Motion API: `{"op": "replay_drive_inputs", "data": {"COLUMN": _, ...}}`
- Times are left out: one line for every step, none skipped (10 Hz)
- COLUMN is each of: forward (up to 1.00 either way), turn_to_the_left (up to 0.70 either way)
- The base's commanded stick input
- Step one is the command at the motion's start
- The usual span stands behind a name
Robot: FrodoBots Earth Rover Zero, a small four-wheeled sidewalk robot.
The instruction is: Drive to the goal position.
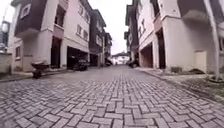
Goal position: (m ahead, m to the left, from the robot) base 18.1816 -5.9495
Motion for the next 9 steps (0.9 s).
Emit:
{"op": "replay_drive_inputs", "data": {"forward": 0.70, "turn_to_the_left": 0.00}}
{"op": "replay_drive_inputs", "data": {"forward": 0.70, "turn_to_the_left": 0.00}}
{"op": "replay_drive_inputs", "data": {"forward": 0.70, "turn_to_the_left": 0.00}}
{"op": "replay_drive_inputs", "data": {"forward": 0.70, "turn_to_the_left": 0.00}}
{"op": "replay_drive_inputs", "data": {"forward": 0.70, "turn_to_the_left": 0.00}}
{"op": "replay_drive_inputs", "data": {"forward": 0.70, "turn_to_the_left": -0.35}}
{"op": "replay_drive_inputs", "data": {"forward": 0.70, "turn_to_the_left": -0.35}}
{"op": "replay_drive_inputs", "data": {"forward": 0.70, "turn_to_the_left": -0.35}}
{"op": "replay_drive_inputs", "data": {"forward": 0.70, "turn_to_the_left": -0.19}}
